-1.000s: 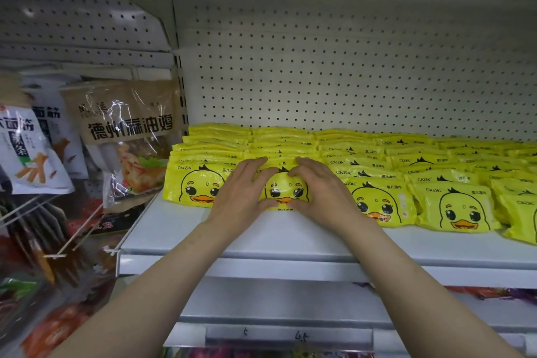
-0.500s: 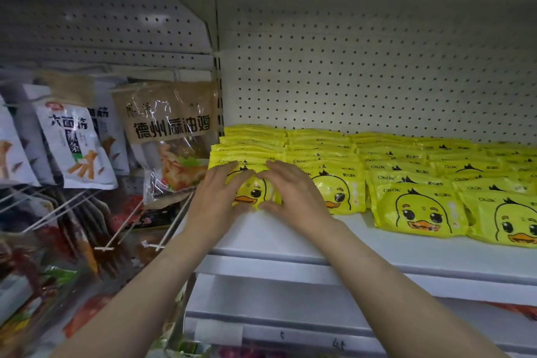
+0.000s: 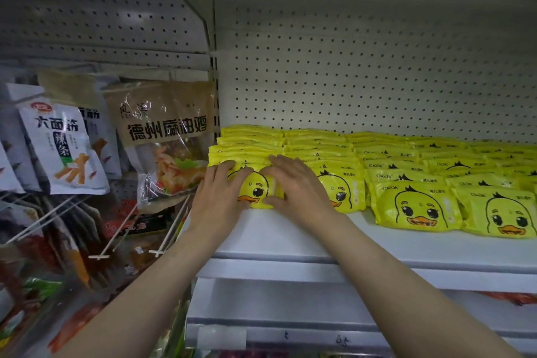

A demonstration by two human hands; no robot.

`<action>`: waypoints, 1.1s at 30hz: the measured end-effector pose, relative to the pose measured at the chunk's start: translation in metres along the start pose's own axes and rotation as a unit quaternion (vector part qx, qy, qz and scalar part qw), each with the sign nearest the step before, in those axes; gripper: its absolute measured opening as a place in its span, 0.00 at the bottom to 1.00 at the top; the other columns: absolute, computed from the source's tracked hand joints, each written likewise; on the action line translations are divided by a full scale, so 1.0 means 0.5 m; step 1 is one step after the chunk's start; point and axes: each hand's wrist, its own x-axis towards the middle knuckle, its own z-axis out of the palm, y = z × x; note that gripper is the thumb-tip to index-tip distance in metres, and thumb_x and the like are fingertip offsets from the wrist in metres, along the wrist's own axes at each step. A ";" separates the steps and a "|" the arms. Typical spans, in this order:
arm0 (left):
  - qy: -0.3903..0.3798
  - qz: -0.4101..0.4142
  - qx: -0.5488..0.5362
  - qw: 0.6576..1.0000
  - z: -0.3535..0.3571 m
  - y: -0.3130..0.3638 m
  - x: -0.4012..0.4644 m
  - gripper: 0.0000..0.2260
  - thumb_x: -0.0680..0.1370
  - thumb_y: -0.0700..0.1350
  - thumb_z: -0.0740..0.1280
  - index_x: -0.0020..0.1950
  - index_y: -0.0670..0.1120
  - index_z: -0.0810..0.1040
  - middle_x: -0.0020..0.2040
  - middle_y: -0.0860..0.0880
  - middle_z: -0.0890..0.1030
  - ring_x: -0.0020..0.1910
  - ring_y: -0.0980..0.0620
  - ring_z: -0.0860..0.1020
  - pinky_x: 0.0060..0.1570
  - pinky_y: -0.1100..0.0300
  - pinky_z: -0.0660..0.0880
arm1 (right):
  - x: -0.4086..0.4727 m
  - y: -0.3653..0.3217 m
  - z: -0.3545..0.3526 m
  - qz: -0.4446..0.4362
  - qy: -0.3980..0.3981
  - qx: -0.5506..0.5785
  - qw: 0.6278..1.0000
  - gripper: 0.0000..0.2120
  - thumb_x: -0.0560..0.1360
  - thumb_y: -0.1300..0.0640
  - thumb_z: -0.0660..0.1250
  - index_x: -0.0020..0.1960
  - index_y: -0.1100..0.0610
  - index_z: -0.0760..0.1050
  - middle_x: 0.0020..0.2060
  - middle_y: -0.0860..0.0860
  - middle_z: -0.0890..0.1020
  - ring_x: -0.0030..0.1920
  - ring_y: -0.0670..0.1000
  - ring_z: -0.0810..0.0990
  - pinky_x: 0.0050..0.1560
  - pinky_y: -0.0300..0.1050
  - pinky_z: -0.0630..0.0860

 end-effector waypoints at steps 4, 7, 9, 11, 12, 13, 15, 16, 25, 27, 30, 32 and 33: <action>-0.004 -0.035 -0.034 0.999 -0.024 0.057 0.019 0.32 0.64 0.53 0.79 0.66 0.50 0.74 0.68 0.44 0.70 0.65 0.40 0.67 0.59 0.45 0.71 | -0.023 0.035 -0.061 0.045 0.018 0.045 0.998 0.28 0.69 0.47 0.77 0.67 0.52 0.76 0.71 0.54 0.72 0.73 0.55 0.68 0.71 0.49 0.63; -0.023 -0.030 -0.118 0.992 -0.029 0.135 0.041 0.32 0.69 0.55 0.75 0.71 0.52 0.70 0.71 0.47 0.66 0.68 0.44 0.63 0.65 0.49 0.66 | -0.056 0.078 -0.122 0.103 0.025 0.066 0.992 0.28 0.71 0.46 0.75 0.69 0.49 0.74 0.72 0.51 0.71 0.73 0.51 0.66 0.67 0.45 0.65; -0.032 -0.011 -0.168 0.985 -0.023 0.191 0.057 0.32 0.70 0.56 0.74 0.71 0.51 0.68 0.71 0.48 0.66 0.69 0.45 0.64 0.66 0.52 0.65 | -0.085 0.120 -0.163 0.133 0.033 0.068 0.988 0.27 0.72 0.45 0.74 0.69 0.47 0.73 0.72 0.48 0.71 0.72 0.49 0.66 0.67 0.44 0.65; -0.042 0.002 -0.203 0.978 -0.013 0.252 0.072 0.31 0.72 0.57 0.72 0.72 0.50 0.67 0.70 0.48 0.67 0.69 0.46 0.65 0.66 0.53 0.65 | -0.122 0.170 -0.202 0.157 0.042 0.059 0.985 0.27 0.72 0.44 0.73 0.69 0.46 0.73 0.72 0.47 0.71 0.72 0.49 0.66 0.67 0.45 0.66; -0.048 0.004 -0.217 0.975 -0.007 0.284 0.078 0.31 0.72 0.56 0.72 0.72 0.50 0.67 0.70 0.48 0.68 0.69 0.47 0.65 0.66 0.54 0.65 | -0.143 0.196 -0.222 0.170 0.043 0.052 0.983 0.27 0.72 0.44 0.73 0.69 0.46 0.73 0.71 0.48 0.72 0.72 0.50 0.67 0.67 0.45 0.66; -0.055 0.008 -0.227 0.972 -0.001 0.317 0.083 0.31 0.72 0.56 0.72 0.72 0.50 0.67 0.70 0.48 0.68 0.69 0.47 0.65 0.66 0.55 0.64 | -0.167 0.221 -0.241 0.183 0.041 0.044 0.981 0.27 0.72 0.44 0.73 0.69 0.46 0.73 0.71 0.48 0.73 0.72 0.50 0.67 0.67 0.46 0.67; -0.071 0.025 -0.237 0.969 0.017 0.385 0.090 0.31 0.72 0.56 0.72 0.72 0.50 0.67 0.69 0.49 0.68 0.69 0.48 0.65 0.66 0.55 0.64 | -0.218 0.269 -0.277 0.207 0.027 0.031 0.977 0.27 0.72 0.43 0.73 0.69 0.46 0.72 0.71 0.48 0.72 0.72 0.50 0.67 0.67 0.46 0.67; -0.082 0.035 -0.241 0.966 0.028 0.415 0.091 0.31 0.72 0.56 0.72 0.72 0.51 0.67 0.69 0.49 0.69 0.69 0.48 0.65 0.65 0.56 0.64 | -0.242 0.291 -0.292 0.215 0.018 0.028 0.976 0.27 0.72 0.43 0.73 0.69 0.46 0.72 0.71 0.48 0.72 0.72 0.50 0.67 0.67 0.46 0.67; -0.125 0.043 -0.218 0.967 0.094 0.555 0.071 0.32 0.69 0.55 0.75 0.71 0.56 0.69 0.72 0.48 0.66 0.72 0.48 0.60 0.69 0.55 0.61 | -0.353 0.392 -0.320 0.168 -0.046 0.015 0.985 0.27 0.71 0.45 0.74 0.68 0.45 0.73 0.73 0.50 0.69 0.75 0.51 0.63 0.72 0.48 0.64; -0.115 0.037 -0.203 0.972 0.099 0.558 0.067 0.31 0.69 0.54 0.75 0.70 0.56 0.71 0.73 0.48 0.66 0.73 0.47 0.60 0.70 0.55 0.60 | -0.353 0.399 -0.315 0.126 -0.052 0.006 0.991 0.26 0.70 0.46 0.75 0.67 0.48 0.75 0.72 0.52 0.71 0.74 0.53 0.64 0.73 0.48 0.62; -0.107 0.036 -0.195 0.974 0.104 0.560 0.061 0.28 0.69 0.52 0.76 0.68 0.54 0.74 0.72 0.48 0.67 0.72 0.47 0.61 0.69 0.56 0.58 | -0.352 0.412 -0.304 0.081 -0.057 -0.006 0.995 0.26 0.69 0.48 0.76 0.65 0.50 0.77 0.71 0.54 0.73 0.72 0.55 0.68 0.72 0.49 0.61; -0.100 0.032 -0.190 0.976 0.109 0.562 0.059 0.28 0.69 0.51 0.76 0.67 0.53 0.75 0.71 0.47 0.68 0.71 0.47 0.62 0.69 0.54 0.60 | -0.350 0.421 -0.296 0.068 -0.054 -0.008 0.996 0.25 0.68 0.47 0.77 0.64 0.50 0.78 0.70 0.54 0.74 0.71 0.56 0.69 0.71 0.51 0.63; -0.092 0.029 -0.184 0.978 0.112 0.563 0.059 0.28 0.68 0.50 0.77 0.67 0.53 0.76 0.70 0.46 0.69 0.71 0.46 0.63 0.68 0.53 0.61 | -0.347 0.426 -0.291 0.062 -0.049 -0.008 0.997 0.25 0.68 0.47 0.77 0.63 0.50 0.78 0.69 0.55 0.74 0.71 0.57 0.70 0.71 0.52 0.63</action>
